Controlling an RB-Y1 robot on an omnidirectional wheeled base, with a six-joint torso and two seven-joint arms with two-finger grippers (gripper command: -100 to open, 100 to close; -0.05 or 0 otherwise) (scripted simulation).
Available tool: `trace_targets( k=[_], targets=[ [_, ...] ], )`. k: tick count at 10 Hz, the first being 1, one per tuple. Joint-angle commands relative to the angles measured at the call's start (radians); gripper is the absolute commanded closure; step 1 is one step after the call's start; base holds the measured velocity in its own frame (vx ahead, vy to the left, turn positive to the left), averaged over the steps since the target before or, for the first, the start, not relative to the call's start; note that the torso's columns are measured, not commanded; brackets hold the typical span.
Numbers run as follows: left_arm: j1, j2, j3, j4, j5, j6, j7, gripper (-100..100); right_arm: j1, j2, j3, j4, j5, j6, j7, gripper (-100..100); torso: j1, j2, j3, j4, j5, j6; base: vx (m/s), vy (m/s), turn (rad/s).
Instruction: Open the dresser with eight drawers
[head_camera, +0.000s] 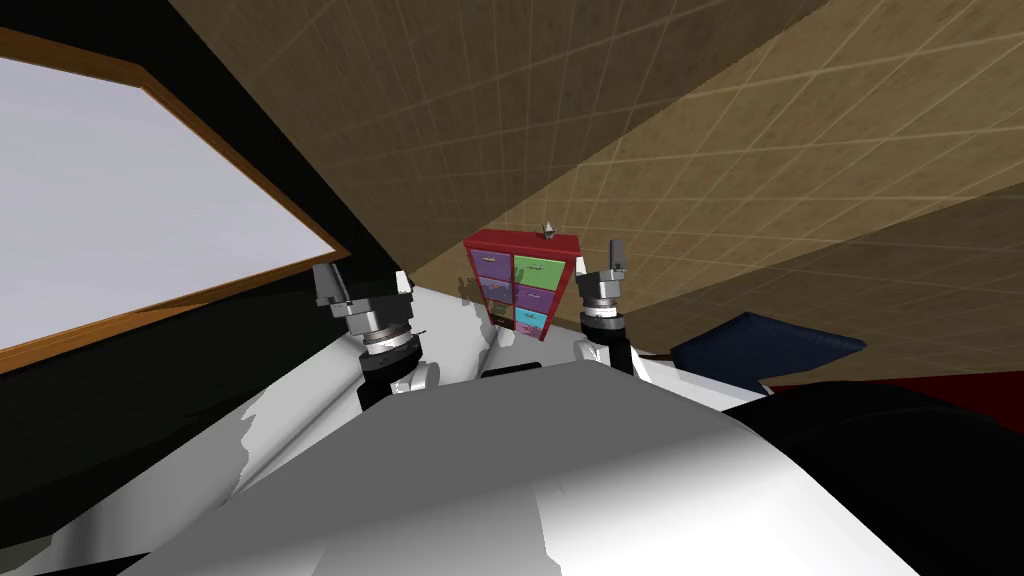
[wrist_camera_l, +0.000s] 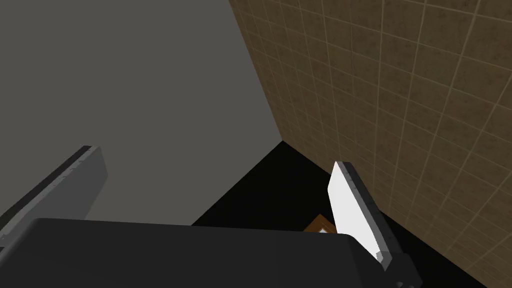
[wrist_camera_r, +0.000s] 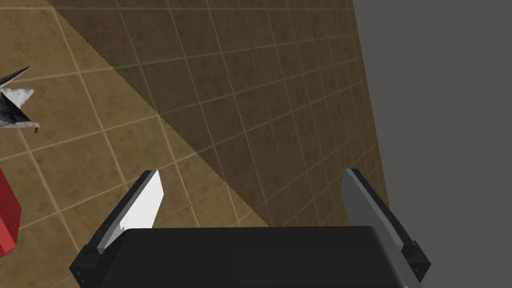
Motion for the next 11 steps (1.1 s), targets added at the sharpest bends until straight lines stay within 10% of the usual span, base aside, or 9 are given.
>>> trace_targets(
  k=[1, 9, 10, 11],
  targets=[
    [0.000, 0.000, 0.000, 0.000, 0.000, 0.000, 0.000, 0, 0.000, 0.000, 0.000, 0.000, 0.000, 0.000, 0.000, 0, 0.000, 0.040, -0.082, 0.041, 0.000, 0.000, 0.000, 0.000, 0.000],
    [0.000, 0.000, 0.000, 0.000, 0.000, 0.000, 0.000, 0, 0.000, 0.000, 0.000, 0.000, 0.000, 0.000, 0.000, 0, 0.000, 0.618, -1.234, 0.617, 0.000, 0.000, 0.000, 0.000, 0.000],
    [0.000, 0.000, 0.000, 0.000, 0.000, 0.000, 0.000, 0, -0.006, -0.033, -0.006, 0.011, 0.007, -0.002, 0.019, -100, 0.000, 0.691, -1.382, 0.691, 0.000, 0.000, 0.018, 0.021, -0.020],
    [0.000, 0.000, 0.000, 0.000, 0.000, 0.000, 0.000, 0, -0.013, -0.054, -0.012, 0.021, 0.014, -0.004, 0.038, -100, 0.001, 0.725, -1.451, 0.724, 0.000, 0.000, 0.033, 0.044, -0.040]
  ],
)
